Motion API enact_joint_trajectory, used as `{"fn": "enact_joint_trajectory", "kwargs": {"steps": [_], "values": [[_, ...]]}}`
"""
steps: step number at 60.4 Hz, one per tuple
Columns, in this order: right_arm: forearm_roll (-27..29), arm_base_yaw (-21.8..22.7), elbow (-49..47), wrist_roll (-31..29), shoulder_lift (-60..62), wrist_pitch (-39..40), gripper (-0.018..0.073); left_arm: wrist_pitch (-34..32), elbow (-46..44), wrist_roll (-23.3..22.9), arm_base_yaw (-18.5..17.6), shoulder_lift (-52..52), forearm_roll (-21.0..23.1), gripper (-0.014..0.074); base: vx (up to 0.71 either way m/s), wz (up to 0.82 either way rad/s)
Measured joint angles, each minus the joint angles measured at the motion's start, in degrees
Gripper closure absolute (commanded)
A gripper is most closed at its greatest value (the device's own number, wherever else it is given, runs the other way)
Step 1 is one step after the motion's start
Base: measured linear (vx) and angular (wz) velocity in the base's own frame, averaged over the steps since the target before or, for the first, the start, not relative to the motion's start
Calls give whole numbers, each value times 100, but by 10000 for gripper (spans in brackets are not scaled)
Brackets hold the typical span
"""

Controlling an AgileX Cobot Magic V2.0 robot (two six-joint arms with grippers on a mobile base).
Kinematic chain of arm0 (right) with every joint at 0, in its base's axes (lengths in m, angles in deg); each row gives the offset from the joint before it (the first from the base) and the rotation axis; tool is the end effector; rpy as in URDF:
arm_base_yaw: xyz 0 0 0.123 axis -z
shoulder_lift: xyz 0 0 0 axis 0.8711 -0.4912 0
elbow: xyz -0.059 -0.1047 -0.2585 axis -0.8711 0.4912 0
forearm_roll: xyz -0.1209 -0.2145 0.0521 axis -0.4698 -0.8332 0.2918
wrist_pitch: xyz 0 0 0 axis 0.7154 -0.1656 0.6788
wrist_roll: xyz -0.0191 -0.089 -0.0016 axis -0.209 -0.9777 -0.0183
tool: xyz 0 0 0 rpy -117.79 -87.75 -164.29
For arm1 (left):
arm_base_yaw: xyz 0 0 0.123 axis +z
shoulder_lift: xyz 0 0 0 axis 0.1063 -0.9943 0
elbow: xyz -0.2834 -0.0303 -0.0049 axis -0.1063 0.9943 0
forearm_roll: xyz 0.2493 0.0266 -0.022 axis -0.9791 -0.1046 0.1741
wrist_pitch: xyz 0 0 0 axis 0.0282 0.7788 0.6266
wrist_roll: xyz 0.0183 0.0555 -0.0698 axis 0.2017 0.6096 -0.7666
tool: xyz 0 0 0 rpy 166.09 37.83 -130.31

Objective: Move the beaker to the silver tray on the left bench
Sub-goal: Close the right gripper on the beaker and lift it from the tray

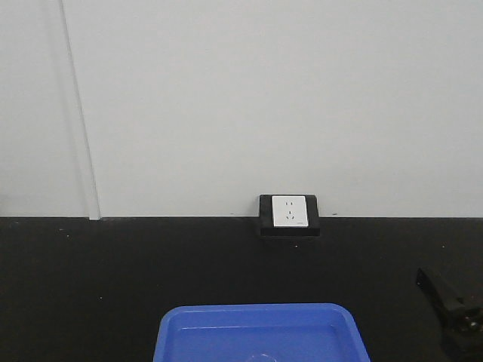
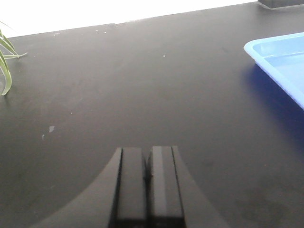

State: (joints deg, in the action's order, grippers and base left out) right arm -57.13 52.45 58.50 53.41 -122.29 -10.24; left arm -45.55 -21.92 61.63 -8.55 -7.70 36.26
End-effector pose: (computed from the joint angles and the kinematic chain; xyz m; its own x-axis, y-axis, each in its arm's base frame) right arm 0.1794 0.0303 0.3016 -0.0633 0.0102 -0.9979 -0.1914 0.9813 0.0222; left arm 0.0524 -0.0004 0.1700 -0.2891 0.0903 -0.9530 0.0458 0.9957 0.0804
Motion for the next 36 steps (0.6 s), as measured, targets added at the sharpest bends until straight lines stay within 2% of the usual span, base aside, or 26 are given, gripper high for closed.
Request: {"fn": "enact_joint_trajectory", "kwargs": {"steps": [9, 17, 26, 36], "values": [[-197, -398, 50, 104, -569, 229, -125, 0, 0, 0, 0, 0, 0, 595, 0, 0], [-392, -970, 590, 133, -1596, 725, -87, 0, 0, 0, 0, 0, 0, 595, 0, 0], [-482, -1518, 1159, 142, -3014, 2027, -55, 0, 0, 0, 0, 0, 0, 595, 0, 0], [-590, -1695, 982, 142, -4430, 3409, -51, 0, 0, 0, 0, 0, 0, 595, 0, 0]]}}
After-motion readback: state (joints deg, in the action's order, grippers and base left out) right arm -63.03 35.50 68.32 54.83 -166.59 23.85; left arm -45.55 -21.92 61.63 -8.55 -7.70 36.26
